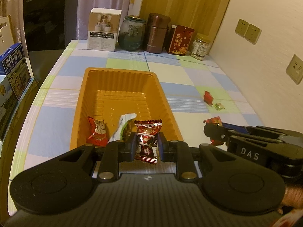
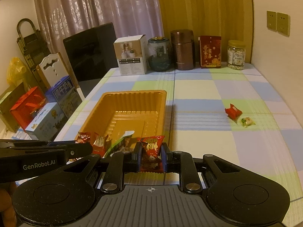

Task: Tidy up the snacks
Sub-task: 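Lower the brown-red candy into the tray and open the left tool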

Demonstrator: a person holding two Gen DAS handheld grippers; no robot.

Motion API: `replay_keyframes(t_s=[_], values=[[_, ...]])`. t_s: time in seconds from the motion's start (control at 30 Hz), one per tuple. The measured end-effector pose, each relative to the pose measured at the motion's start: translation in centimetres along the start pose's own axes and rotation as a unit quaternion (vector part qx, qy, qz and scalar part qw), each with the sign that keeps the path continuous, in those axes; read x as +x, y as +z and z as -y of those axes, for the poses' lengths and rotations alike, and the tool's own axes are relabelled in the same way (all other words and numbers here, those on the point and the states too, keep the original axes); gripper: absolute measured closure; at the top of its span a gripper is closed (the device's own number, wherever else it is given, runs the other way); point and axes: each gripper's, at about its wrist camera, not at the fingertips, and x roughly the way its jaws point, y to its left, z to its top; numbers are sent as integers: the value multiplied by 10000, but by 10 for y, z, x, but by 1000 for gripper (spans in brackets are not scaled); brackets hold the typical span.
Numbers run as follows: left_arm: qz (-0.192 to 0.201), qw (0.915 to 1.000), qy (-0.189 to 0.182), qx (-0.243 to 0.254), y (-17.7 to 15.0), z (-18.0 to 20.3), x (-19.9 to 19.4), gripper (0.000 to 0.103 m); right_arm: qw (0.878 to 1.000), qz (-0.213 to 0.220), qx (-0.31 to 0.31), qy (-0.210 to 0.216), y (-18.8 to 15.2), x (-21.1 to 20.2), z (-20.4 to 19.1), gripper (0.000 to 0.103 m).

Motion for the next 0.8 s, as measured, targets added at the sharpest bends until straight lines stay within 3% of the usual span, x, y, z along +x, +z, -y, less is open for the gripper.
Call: replay_keyframes(t_s=[0.8], values=[[-252,9994,231,11,31,-35,70,82,9994,-258,-112,201,28,78,-1,82]])
